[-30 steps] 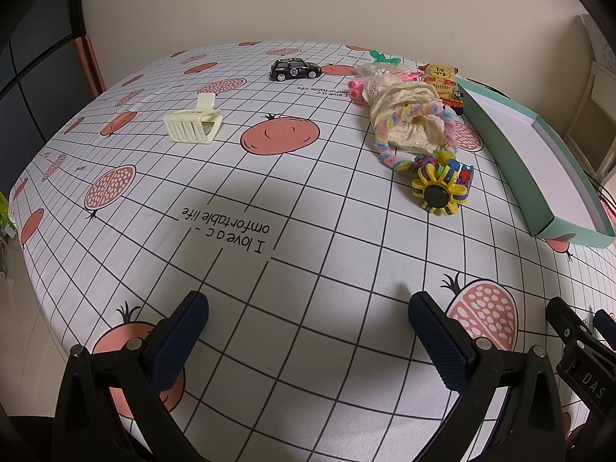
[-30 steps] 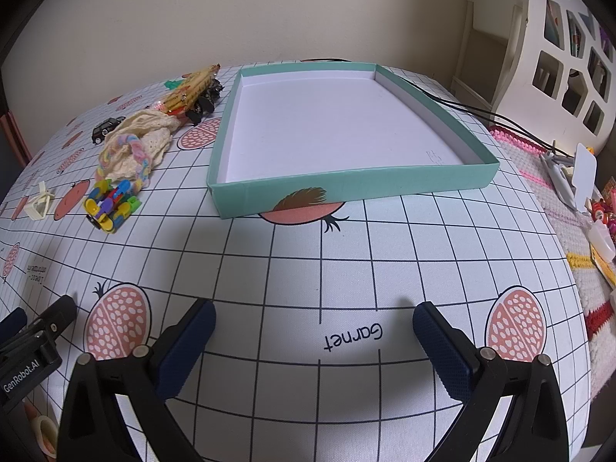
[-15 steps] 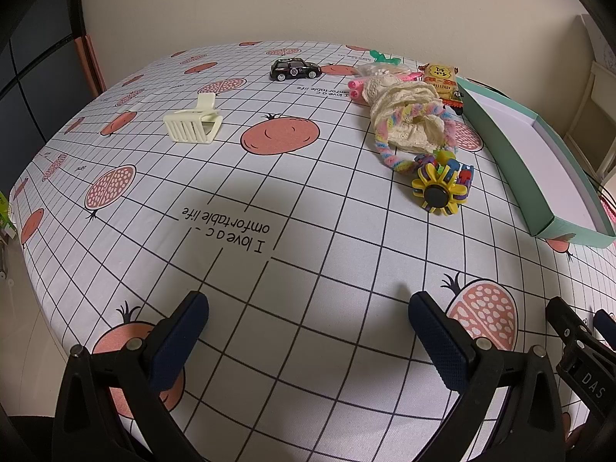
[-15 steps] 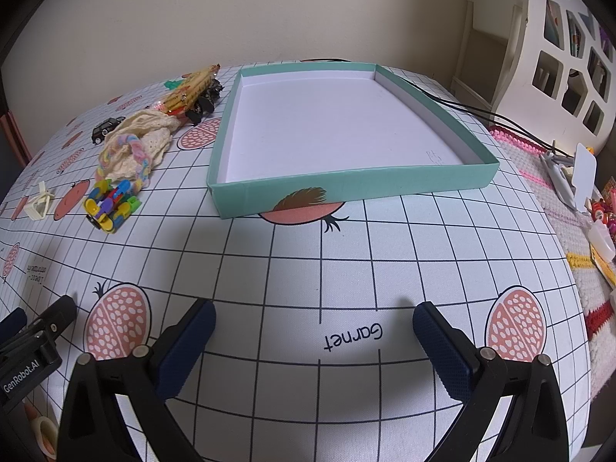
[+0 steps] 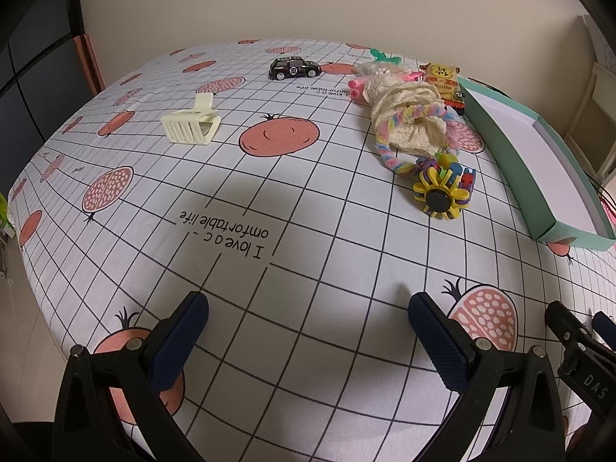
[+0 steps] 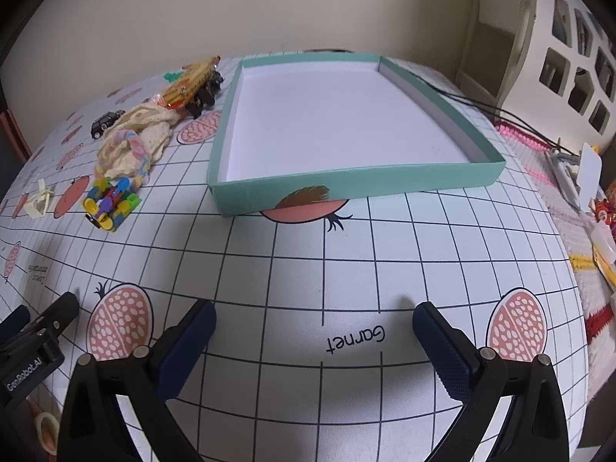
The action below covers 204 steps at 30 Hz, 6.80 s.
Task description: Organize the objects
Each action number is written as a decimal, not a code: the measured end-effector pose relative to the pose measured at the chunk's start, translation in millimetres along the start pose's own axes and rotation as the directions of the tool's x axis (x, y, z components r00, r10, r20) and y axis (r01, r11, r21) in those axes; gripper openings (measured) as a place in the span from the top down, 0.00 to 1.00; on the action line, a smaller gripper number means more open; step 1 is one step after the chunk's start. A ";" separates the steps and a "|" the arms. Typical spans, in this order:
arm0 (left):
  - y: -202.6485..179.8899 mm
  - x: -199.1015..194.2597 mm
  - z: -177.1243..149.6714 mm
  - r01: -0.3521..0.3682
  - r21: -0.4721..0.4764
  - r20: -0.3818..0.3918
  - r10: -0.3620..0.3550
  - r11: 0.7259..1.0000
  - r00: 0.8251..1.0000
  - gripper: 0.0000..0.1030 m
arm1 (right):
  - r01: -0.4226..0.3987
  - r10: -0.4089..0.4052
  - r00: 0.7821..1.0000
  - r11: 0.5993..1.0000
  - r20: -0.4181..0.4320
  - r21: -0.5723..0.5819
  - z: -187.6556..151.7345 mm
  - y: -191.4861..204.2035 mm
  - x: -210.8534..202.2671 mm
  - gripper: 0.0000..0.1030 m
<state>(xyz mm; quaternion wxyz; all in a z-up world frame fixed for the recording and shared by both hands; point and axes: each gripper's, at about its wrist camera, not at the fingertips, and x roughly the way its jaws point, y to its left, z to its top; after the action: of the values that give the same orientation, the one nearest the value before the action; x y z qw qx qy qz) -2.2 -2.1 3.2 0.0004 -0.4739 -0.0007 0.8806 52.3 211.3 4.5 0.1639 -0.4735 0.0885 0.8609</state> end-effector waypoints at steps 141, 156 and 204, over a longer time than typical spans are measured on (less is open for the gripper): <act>-212.1 62.0 151.0 0.385 0.247 -0.096 -0.373 0.889 0.923 0.43 | -0.055 0.059 0.998 0.990 -0.021 0.128 160.8 -99.4 84.3 0.49; -188.2 37.3 155.7 0.399 0.206 -0.076 -0.392 0.893 0.917 0.43 | -0.089 0.086 0.996 0.987 0.029 0.135 161.7 -101.0 60.1 0.36; -123.8 23.8 163.0 0.272 0.055 0.057 -0.275 0.961 0.960 0.00 | -0.108 0.102 0.994 0.985 0.051 0.136 149.5 -98.7 43.6 0.00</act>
<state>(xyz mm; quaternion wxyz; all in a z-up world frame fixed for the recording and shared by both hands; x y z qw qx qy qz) -151.3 121.6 73.3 0.1331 -0.4407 -0.0455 0.8866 -50.8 357.9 48.2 0.1527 -0.4367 0.1691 0.8703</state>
